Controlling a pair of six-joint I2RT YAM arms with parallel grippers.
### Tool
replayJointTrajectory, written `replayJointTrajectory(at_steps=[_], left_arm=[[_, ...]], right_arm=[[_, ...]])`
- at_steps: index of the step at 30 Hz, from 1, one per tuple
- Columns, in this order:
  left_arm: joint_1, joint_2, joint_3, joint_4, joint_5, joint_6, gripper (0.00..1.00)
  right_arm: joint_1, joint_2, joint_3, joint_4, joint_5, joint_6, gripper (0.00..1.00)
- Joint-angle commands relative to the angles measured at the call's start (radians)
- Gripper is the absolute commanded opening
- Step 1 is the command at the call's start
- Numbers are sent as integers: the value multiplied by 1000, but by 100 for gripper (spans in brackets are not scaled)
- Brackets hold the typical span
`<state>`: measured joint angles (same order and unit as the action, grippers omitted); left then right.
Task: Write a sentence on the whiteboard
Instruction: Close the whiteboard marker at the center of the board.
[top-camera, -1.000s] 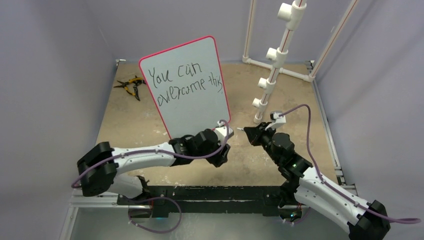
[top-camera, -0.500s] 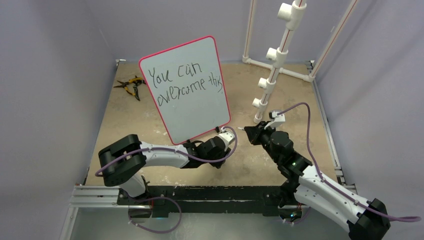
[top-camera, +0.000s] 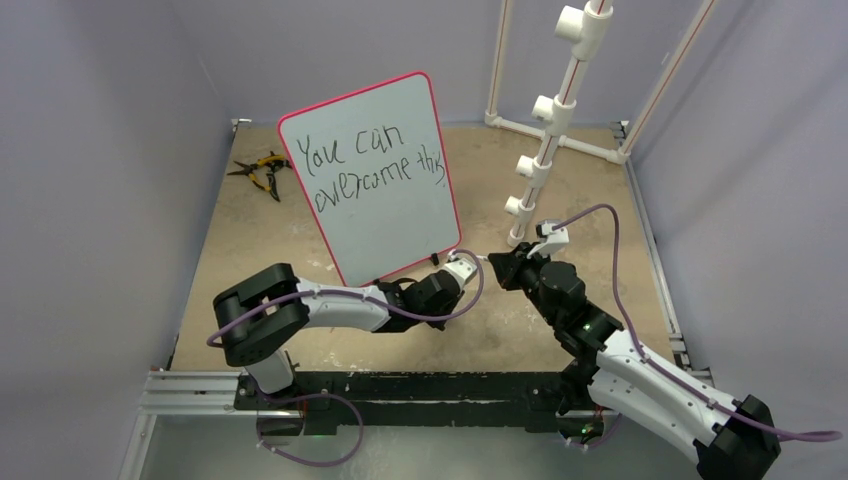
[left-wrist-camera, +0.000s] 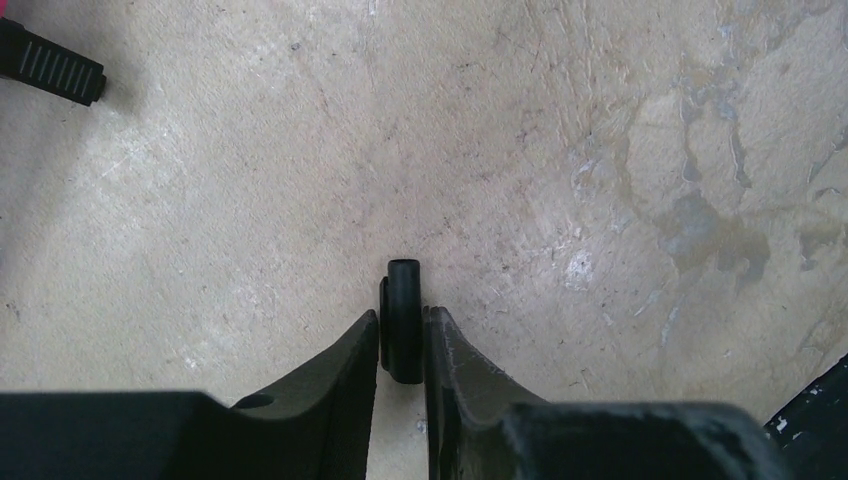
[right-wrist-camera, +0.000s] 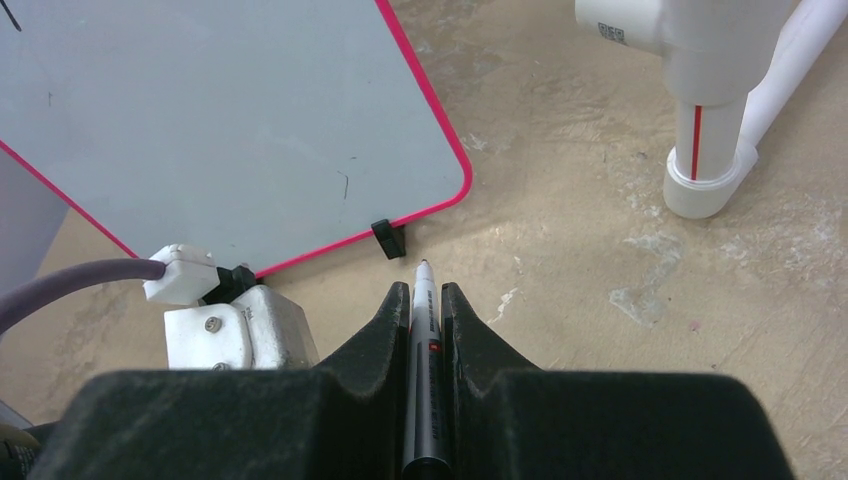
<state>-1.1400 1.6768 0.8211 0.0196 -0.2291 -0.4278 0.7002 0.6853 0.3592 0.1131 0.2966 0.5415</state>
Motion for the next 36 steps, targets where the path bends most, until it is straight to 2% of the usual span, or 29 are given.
replayJointTrajectory(at_steps=[1, 5, 9, 12, 15, 17, 19, 20, 24, 28, 31, 33, 36], left_arm=[[-3, 29, 8, -62, 0, -26, 20], [-3, 3, -32, -48, 9, -49, 15], [-3, -47, -73, -35, 16, -27, 0], [-3, -118, -104, -2, 24, 9, 0], [8, -227, -110, -16, 42, 51, 0], [75, -285, -98, -73, 130, 63, 0], [192, -332, -77, -128, 276, 76, 0], [220, -357, -65, -148, 297, 76, 0], [229, -436, -8, -210, 405, 135, 0], [230, -517, 27, -347, 438, 273, 0], [230, -591, 10, -395, 527, 384, 0], [229, -636, -19, -388, 567, 416, 0], [228, -696, -59, -328, 611, 407, 0]], right_arm=[[1, -6, 53, 30, -2, -24, 0], [1, -15, 60, 24, -6, -30, 0], [1, -13, 85, -6, 4, -34, 0], [1, 8, 112, -27, 17, -33, 0], [1, 46, 141, -26, -35, -60, 0], [0, 69, 173, -43, -84, -70, 0], [1, 99, 222, -69, -152, -79, 0], [1, 118, 252, -88, -192, -82, 0], [0, 184, 361, -197, -384, -88, 0], [-4, 193, 423, -232, -542, -87, 0], [-37, 191, 439, -249, -655, -94, 0], [-62, 202, 433, -270, -735, -113, 0], [-88, 198, 421, -320, -773, -157, 0]])
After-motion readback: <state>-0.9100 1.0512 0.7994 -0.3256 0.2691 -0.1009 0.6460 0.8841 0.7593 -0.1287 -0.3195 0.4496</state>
